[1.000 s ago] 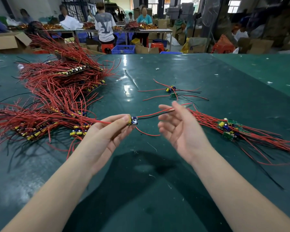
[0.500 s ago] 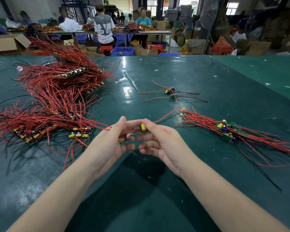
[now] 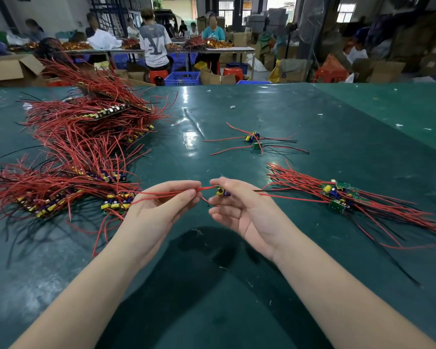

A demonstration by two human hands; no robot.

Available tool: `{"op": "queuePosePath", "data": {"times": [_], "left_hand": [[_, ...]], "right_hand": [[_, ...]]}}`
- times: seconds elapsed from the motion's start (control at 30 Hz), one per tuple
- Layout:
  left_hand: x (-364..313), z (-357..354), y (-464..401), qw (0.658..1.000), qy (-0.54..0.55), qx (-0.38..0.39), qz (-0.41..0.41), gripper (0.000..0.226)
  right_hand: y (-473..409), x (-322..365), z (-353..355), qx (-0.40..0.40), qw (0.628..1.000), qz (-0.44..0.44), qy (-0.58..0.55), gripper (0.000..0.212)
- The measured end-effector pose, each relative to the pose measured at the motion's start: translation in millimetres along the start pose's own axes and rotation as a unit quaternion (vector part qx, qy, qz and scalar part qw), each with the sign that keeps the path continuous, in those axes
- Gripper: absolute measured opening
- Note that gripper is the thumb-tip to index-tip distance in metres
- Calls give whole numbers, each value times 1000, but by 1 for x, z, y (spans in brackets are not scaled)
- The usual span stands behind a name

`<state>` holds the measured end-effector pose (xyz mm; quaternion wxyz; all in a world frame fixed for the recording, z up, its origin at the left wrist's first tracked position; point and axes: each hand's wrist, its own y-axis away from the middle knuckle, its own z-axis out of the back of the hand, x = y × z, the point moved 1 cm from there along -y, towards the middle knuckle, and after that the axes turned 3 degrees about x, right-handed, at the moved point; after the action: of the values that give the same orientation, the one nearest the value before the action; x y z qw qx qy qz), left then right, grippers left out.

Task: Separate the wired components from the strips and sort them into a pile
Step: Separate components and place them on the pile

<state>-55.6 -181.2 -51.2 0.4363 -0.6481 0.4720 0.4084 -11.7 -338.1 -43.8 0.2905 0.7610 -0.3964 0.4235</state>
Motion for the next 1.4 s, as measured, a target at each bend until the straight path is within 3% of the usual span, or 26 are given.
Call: {"op": "queuePosePath", "data": {"times": [0.2, 0.43, 0.73, 1.1, 1.4], "left_hand": [[-1, -1, 0, 1000, 8, 3, -11, 17], [-7, 1, -4, 989, 124, -62, 43, 19], [-8, -1, -2, 994, 82, -65, 11, 31], [-15, 11, -8, 987, 110, -120, 13, 36], [-16, 12, -8, 985, 116, -123, 10, 36]], "right_hand": [[-2, 1, 4, -11, 998, -10, -59, 14], [-4, 2, 8, 17, 999, 29, -37, 13], [-6, 2, 10, -16, 997, 75, -1, 12], [0, 11, 10, 101, 994, -14, -39, 23], [4, 13, 8, 132, 990, -56, -10, 19]]}}
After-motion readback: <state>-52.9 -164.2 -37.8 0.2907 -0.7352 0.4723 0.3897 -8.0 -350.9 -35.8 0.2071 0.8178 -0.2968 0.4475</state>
